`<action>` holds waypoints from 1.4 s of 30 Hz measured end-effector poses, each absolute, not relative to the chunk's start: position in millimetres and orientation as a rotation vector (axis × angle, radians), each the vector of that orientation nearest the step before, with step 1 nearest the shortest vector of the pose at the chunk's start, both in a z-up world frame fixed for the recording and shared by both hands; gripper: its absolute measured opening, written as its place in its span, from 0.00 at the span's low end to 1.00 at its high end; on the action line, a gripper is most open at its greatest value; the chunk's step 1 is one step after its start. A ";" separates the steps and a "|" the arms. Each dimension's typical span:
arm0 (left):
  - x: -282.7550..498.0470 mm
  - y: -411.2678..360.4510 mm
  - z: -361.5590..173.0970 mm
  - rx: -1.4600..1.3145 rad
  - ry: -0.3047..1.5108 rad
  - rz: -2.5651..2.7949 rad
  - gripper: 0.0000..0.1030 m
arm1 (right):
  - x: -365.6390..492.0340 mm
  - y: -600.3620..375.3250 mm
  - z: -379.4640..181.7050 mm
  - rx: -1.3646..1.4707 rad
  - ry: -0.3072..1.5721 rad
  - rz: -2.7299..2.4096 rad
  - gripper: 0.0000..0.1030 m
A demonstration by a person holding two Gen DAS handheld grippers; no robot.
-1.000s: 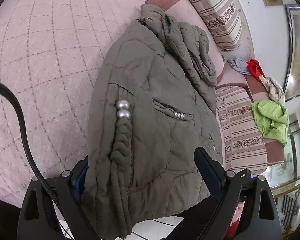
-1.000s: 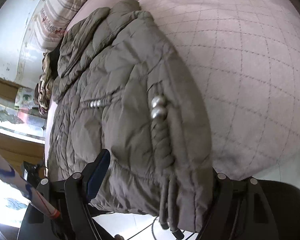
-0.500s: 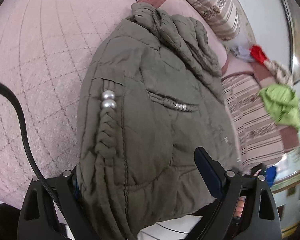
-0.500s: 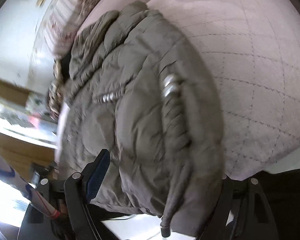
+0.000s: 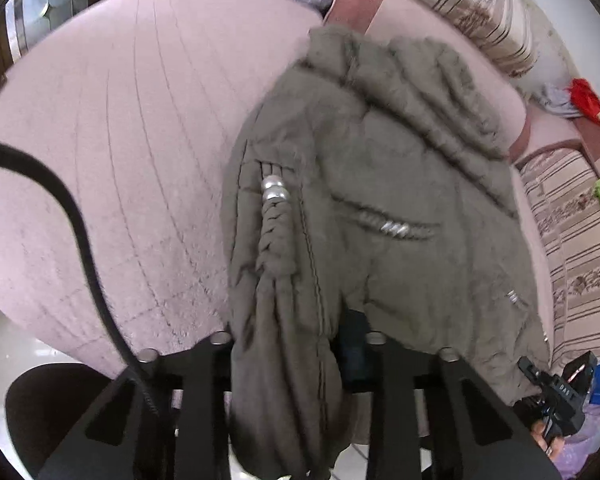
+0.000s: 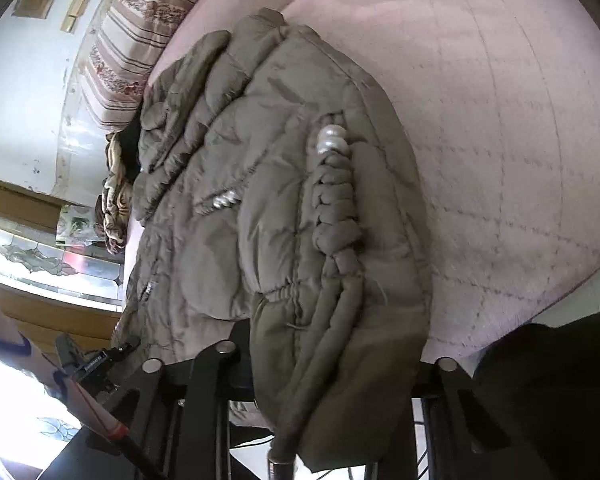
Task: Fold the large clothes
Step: 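Close both grippers on the coat hem, then lift the hem with both grippers, fold it over the body, then open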
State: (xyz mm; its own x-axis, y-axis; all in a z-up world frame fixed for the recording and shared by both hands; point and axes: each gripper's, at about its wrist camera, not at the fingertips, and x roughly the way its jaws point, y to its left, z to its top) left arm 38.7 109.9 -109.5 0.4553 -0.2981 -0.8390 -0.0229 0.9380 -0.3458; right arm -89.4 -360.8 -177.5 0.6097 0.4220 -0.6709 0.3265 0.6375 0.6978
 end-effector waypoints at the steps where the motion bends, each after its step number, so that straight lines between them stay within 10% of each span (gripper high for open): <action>1: 35.4 109.8 -101.6 -0.335 1.072 -0.180 0.20 | -90.4 -360.5 -171.3 0.907 0.939 0.071 0.25; 22: -37.4 119.0 -47.0 -0.356 0.941 -0.247 0.19 | -142.0 -360.7 -80.7 0.809 0.848 0.122 0.16; 42: 189.3 73.6 54.2 -0.325 0.798 -0.151 0.19 | 88.1 -370.1 57.6 0.634 0.704 0.064 0.16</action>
